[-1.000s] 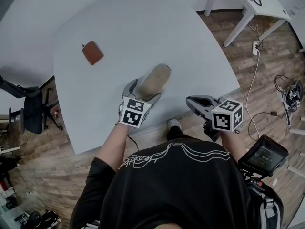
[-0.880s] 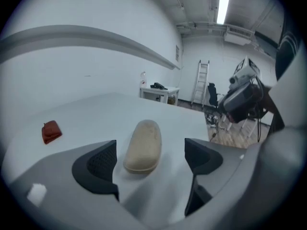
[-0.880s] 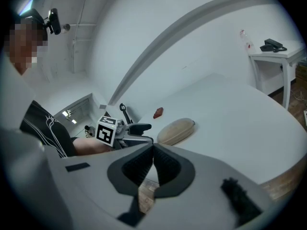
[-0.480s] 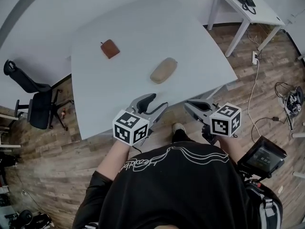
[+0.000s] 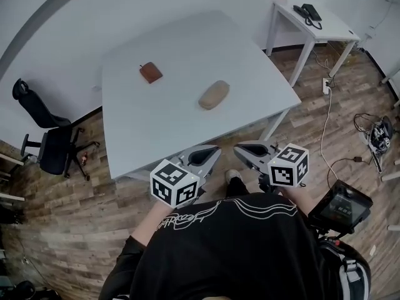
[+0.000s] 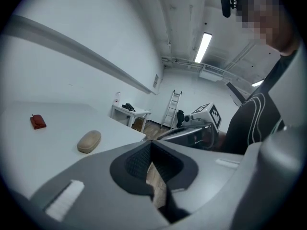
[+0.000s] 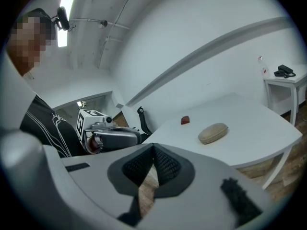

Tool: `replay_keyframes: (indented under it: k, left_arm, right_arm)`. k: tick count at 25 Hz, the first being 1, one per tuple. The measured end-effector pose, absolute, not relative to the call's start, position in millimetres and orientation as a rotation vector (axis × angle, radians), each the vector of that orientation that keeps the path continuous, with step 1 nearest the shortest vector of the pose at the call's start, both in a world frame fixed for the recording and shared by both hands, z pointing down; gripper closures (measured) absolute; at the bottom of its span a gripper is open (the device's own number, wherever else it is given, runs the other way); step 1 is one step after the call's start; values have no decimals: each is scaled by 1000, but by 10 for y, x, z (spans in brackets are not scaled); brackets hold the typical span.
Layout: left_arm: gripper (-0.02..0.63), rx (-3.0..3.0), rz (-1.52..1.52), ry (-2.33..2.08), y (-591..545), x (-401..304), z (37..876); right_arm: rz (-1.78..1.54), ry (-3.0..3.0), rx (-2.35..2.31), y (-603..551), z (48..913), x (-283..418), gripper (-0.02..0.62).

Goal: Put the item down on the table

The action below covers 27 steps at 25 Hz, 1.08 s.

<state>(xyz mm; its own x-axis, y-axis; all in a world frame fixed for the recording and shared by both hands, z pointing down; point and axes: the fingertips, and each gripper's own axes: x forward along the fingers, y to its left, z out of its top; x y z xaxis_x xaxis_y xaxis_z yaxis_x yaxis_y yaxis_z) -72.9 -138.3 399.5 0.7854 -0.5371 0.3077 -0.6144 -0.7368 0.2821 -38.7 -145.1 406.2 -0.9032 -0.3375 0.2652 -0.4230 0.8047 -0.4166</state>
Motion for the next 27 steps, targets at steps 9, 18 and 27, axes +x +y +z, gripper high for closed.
replay_keyframes:
  k: [9, 18, 27]
  left_arm:
    - [601, 2605, 314, -858, -1276, -737, 3991]
    - [601, 2633, 351, -844, -1153, -663, 3990]
    - [600, 2641, 332, -839, -1126, -647, 3976]
  right_arm:
    - [684, -2811, 584, -1334, 4019, -464, 588]
    - [691, -2821, 592, -1209, 3981, -398, 588]
    - [691, -2808, 584, -1177, 4009, -391, 588]
